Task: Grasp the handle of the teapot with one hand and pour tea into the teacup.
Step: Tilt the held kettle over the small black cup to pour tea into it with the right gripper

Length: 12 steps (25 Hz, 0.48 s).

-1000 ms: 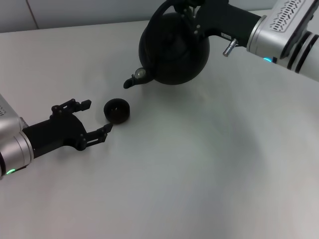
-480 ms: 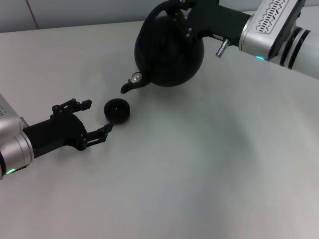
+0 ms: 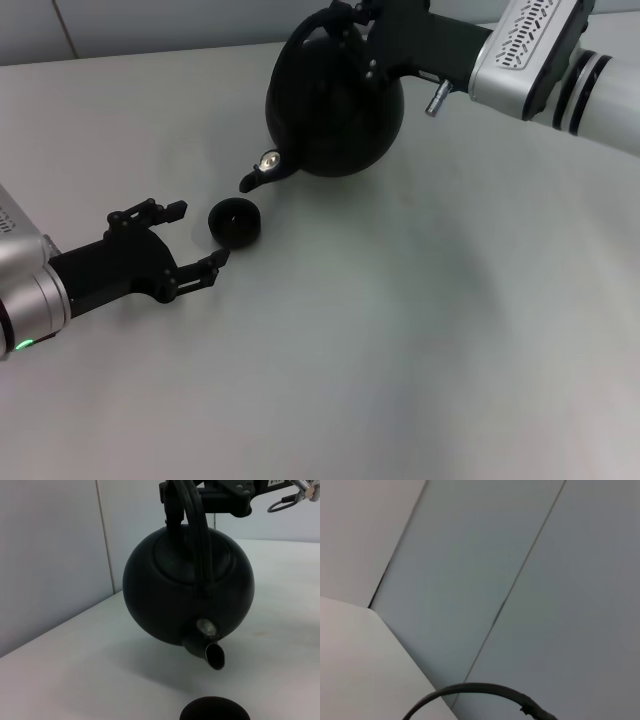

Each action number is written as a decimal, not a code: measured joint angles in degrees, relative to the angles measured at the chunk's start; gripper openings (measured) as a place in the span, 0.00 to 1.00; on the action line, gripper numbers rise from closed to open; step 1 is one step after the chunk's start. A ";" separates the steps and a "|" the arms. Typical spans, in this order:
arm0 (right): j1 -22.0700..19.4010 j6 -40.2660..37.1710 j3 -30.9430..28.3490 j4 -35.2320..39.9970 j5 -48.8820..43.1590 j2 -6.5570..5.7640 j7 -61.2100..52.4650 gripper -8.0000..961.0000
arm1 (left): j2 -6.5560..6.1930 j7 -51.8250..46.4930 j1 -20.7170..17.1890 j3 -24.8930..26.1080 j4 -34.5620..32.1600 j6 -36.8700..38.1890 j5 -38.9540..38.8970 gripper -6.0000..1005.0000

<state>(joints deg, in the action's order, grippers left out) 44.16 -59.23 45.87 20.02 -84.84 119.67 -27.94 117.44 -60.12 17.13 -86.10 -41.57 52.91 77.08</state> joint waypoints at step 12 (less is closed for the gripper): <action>0.22 1.73 2.65 1.26 0.18 0.13 -0.04 0.11 | 0.07 0.00 0.12 -0.18 0.20 0.00 0.00 0.81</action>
<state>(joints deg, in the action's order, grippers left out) 44.38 -57.51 48.52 21.28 -84.66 119.80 -27.99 117.51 -60.12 17.25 -86.28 -41.37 52.91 77.08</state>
